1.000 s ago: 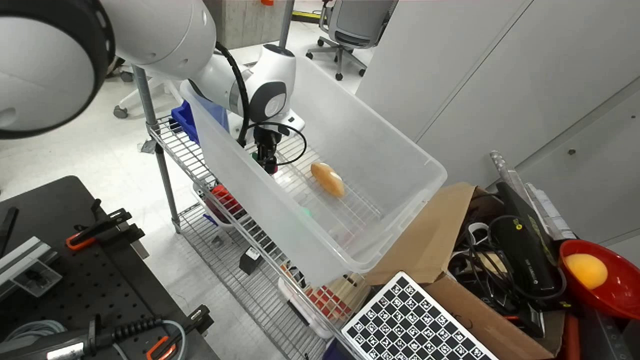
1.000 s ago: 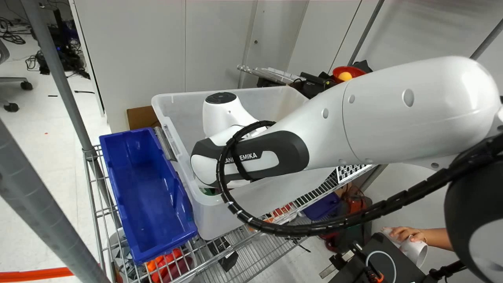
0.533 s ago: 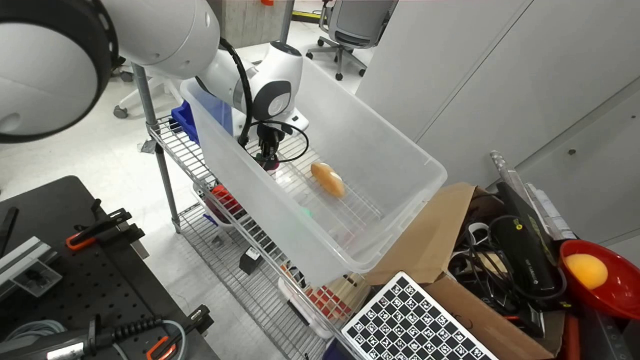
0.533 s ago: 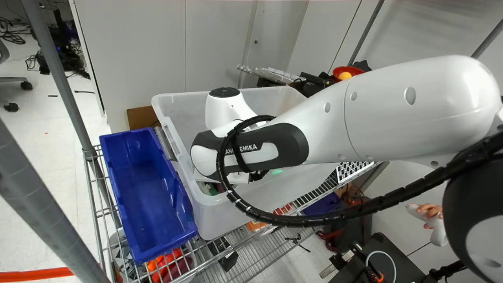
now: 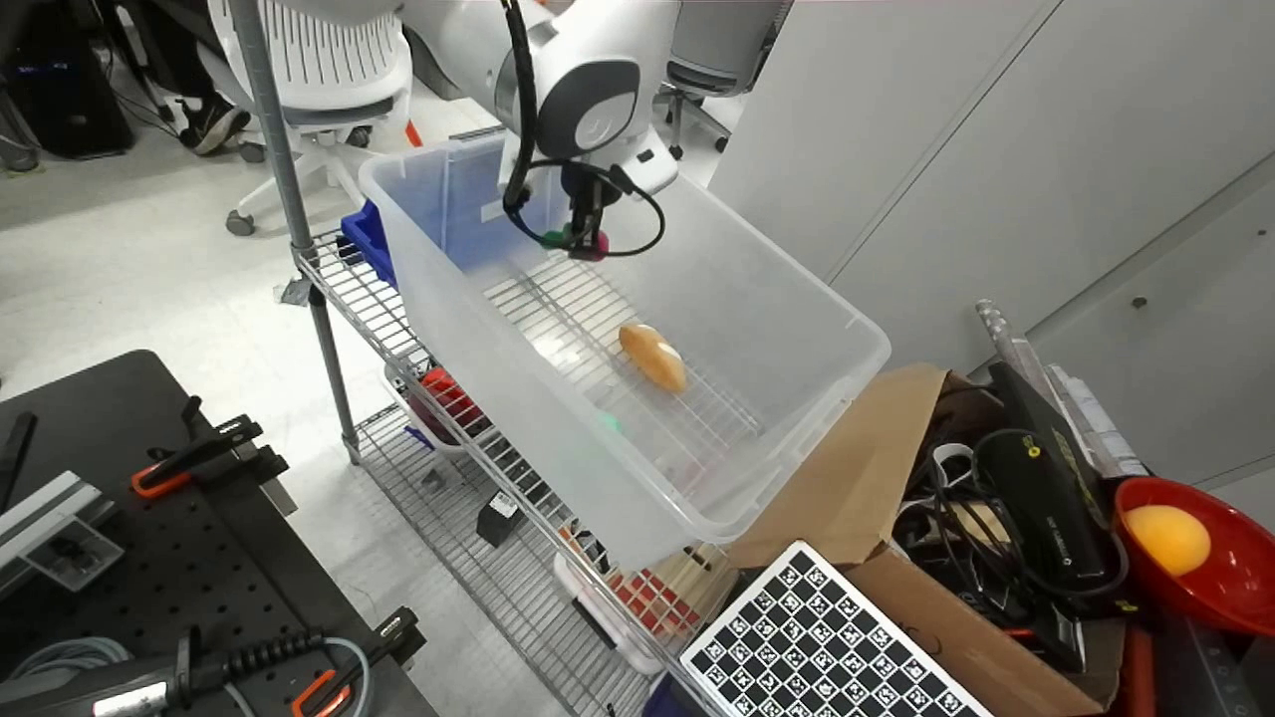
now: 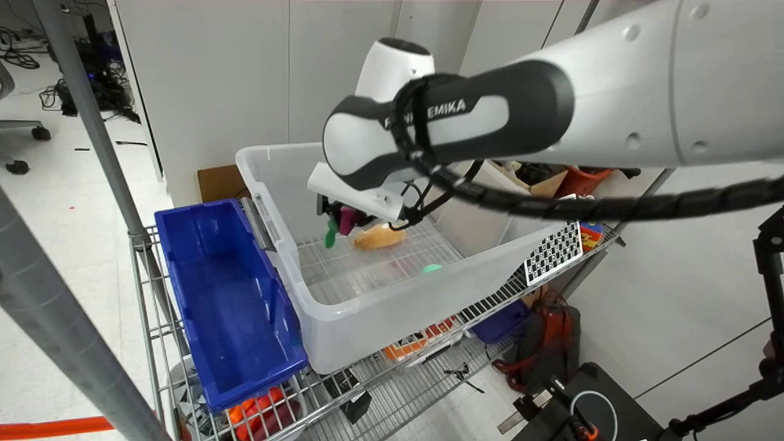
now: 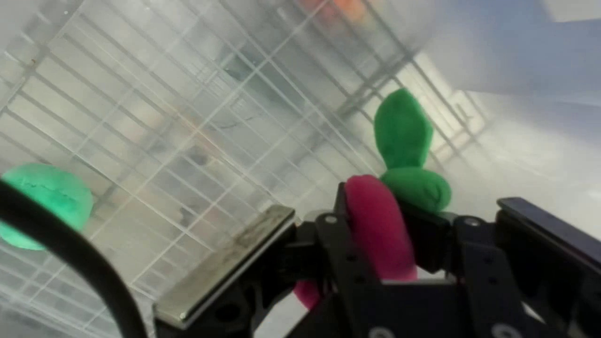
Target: Pick up the purple toy from the large container and put it in the blue container.
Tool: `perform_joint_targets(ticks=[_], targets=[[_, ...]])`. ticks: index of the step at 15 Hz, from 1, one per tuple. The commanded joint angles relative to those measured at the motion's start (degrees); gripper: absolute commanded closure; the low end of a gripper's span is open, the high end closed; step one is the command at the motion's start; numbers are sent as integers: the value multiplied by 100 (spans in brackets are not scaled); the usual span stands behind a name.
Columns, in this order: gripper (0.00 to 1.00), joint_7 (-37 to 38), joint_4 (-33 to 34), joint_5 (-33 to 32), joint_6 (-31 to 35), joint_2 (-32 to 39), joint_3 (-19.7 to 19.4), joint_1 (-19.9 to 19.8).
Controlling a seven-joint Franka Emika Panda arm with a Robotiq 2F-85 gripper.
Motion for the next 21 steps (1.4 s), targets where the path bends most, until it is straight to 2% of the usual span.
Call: perform_joint_targets(ticks=[1,4,7,10,12,13,16,21], targets=[[97,-519,-1342,615,736,-1345,549,-255],[97,-1245,-2121,1143,1210,-2194,999,-343],[97,-1813,-2954,1525,1508,-3060,1293,-243],[97,-2362,-3713,2028,1305,-3752,1684,-107],[97,-2719,-4031,2377,1166,-3938,1925,34],[97,-2745,-4139,2371,1136,-3905,1987,159],[97,-2281,-4364,1812,1263,-3602,1994,553],[97,-1542,-4308,707,1353,-3164,1611,862]])
